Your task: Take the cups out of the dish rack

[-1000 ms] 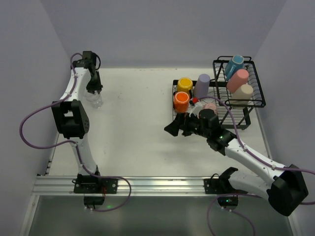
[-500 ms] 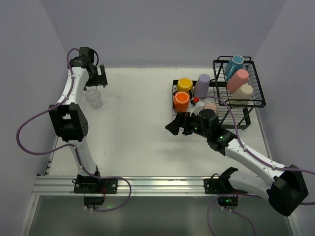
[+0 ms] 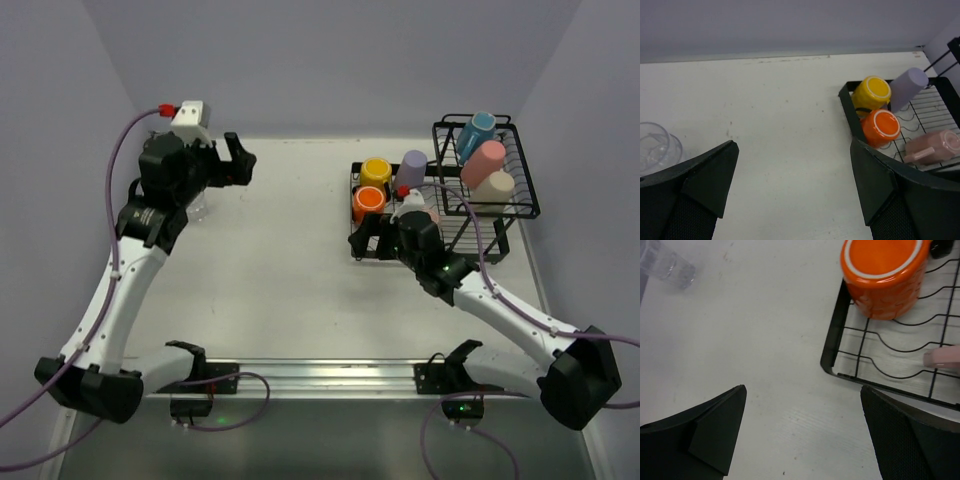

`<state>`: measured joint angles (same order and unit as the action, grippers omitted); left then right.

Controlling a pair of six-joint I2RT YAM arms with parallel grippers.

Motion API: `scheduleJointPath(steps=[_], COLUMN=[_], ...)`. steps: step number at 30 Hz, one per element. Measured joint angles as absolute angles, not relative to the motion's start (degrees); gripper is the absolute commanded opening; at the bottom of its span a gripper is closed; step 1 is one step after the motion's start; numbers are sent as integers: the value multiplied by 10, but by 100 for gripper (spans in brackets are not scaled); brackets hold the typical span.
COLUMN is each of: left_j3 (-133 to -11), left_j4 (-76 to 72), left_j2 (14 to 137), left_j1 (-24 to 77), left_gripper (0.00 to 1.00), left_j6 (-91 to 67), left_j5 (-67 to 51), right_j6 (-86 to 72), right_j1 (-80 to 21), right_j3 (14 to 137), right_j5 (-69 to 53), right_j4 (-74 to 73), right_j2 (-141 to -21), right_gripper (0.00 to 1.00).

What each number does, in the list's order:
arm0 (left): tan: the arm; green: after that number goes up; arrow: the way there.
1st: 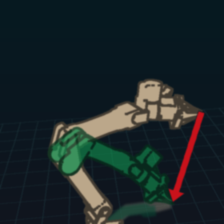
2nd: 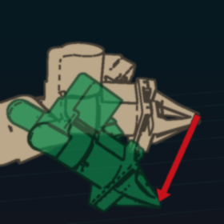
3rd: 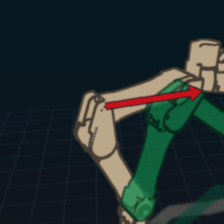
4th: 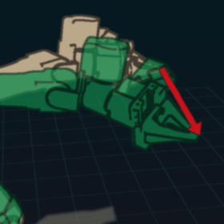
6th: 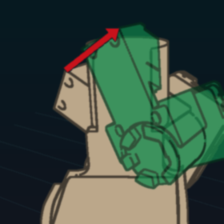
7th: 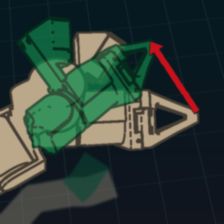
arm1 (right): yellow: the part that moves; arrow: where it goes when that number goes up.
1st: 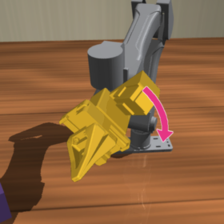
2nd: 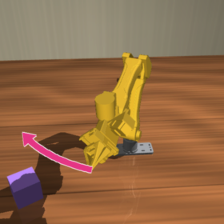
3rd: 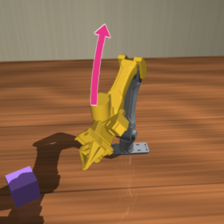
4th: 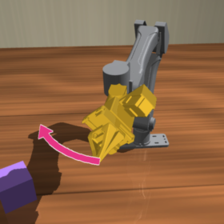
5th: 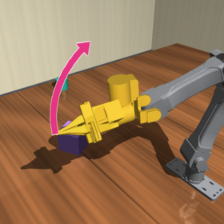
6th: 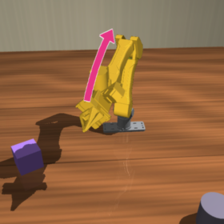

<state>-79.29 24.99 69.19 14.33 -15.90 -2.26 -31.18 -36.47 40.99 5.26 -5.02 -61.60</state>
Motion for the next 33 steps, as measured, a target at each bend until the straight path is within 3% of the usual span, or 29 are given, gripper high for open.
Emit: scheduleJointPath(steps=[11,20,33], left_j3=[-502,-465,-461], left_j4=[158,103,103], left_j2=[526,483,486], left_j1=[155,156,185], left_gripper=[100,100,100], left_j6=[-174,-174,-173], left_j5=[-140,-205,-225], right_j6=[-295,-297,-308], right_j1=[-365,-356,-327], right_j3=[592,731,777], right_j5=[255,336,349], right_j4=[-102,-139,-168], right_j2=[-835,-993,-1049], right_gripper=[99,99,99])
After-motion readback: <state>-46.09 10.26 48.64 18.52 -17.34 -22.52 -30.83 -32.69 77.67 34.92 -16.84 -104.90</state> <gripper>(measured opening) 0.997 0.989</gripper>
